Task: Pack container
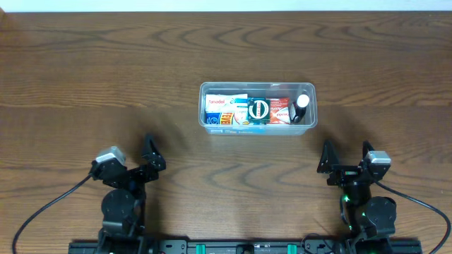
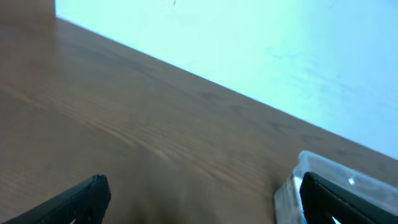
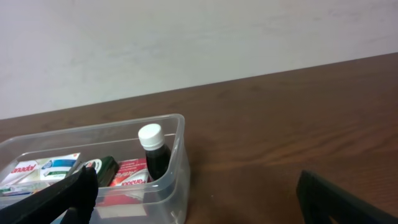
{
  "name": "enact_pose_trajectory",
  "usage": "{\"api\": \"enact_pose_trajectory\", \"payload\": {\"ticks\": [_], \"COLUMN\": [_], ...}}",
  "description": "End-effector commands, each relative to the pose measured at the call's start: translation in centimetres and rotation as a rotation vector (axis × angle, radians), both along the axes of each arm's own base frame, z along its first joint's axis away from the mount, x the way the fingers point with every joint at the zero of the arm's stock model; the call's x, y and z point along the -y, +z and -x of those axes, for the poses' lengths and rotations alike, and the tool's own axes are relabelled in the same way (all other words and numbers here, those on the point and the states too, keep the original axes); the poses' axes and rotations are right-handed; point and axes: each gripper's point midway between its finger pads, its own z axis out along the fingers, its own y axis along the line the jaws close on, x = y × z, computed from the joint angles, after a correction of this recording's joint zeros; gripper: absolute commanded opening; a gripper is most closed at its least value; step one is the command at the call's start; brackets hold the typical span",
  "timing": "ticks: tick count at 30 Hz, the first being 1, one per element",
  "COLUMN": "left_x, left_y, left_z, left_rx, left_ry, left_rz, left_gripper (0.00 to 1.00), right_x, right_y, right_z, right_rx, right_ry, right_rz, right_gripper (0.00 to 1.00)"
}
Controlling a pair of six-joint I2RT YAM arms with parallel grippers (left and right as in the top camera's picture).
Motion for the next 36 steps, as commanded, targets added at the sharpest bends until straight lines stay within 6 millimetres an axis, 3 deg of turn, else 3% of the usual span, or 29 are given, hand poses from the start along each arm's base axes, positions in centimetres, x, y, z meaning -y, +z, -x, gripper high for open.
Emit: {"api": "enact_pose_trajectory", "payload": {"ticks": [1, 5, 13, 36], "left_x": [0.2, 1.0, 0.7, 0.4], "left_y": [-0.9, -1.2, -3.1, -3.2], "left_z": [0.0, 0.0, 0.3, 0.3], "left_rx": [-0.001, 0.008, -0.031, -0.036], "left_ry": [-0.023, -0.084, -0.088, -0.076], "left_rz": [-0.069, -0.140, -0.154, -0.154], "left_gripper": [0.98, 0.98, 0.98, 0.98], "right_x": [0.2, 0.2, 0.2, 0.2], "right_y": [-0.1, -0.1, -0.1, -0.1], "right_z": [0.0, 0.0, 0.0, 0.0], "right_rx": [-0.001, -0.001, -0.001, -0.001], "right_ry": [-0.007, -0.007, -0.007, -0.007], "right_rz": [0.013, 0.013, 0.013, 0.013], "right_gripper": [0.99, 0.99, 0.99, 0.99]}}
